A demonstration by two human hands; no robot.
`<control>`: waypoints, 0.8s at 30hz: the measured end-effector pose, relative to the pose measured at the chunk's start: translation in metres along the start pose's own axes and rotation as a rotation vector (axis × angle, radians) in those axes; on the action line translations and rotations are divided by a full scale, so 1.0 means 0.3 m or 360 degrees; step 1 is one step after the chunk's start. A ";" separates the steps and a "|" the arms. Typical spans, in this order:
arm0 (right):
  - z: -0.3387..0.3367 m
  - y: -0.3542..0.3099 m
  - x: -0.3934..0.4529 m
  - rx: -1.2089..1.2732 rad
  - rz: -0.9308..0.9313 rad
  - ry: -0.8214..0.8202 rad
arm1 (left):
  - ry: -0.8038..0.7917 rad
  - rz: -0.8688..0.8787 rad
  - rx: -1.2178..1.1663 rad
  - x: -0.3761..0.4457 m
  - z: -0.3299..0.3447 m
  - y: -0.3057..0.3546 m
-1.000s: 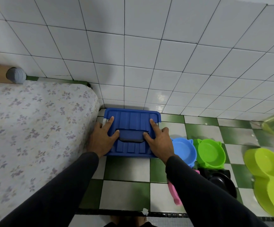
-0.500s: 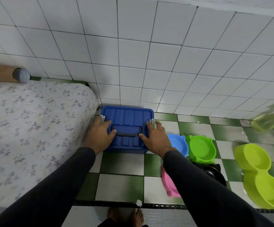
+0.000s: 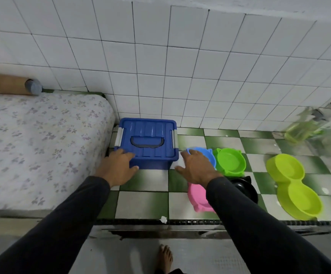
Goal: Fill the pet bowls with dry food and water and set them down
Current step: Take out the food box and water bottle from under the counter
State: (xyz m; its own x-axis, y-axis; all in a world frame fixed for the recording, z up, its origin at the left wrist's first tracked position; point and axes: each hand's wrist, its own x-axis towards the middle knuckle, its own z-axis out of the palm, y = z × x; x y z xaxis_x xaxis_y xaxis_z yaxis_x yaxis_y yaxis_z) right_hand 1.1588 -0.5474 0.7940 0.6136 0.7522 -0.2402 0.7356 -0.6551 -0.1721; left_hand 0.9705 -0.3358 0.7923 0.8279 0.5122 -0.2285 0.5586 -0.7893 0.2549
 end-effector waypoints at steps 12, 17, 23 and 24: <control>0.093 -0.089 -0.454 0.0002 0.0090 -0.0040 | -0.0196 0.0018 0.0011 -0.417 0.066 0.037; 0.146 -0.108 -0.665 0.0082 0.0147 -0.0077 | -0.0239 0.0061 0.0013 -0.603 0.110 0.081; 0.213 -0.061 -0.869 0.0144 0.0155 -0.0136 | -0.0313 0.0074 0.0008 -0.751 0.195 0.170; 0.224 -0.049 -0.896 0.0150 0.0158 -0.0146 | -0.0319 0.0072 0.0006 -0.773 0.215 0.188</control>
State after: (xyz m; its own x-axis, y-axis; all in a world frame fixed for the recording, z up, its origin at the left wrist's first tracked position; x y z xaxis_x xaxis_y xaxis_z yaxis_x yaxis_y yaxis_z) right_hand 0.9637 -0.7449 0.7970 0.6500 0.6765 -0.3462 0.6397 -0.7330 -0.2311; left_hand 0.8069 -0.5210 0.7991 0.8255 0.3986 -0.3996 0.5205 -0.8114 0.2658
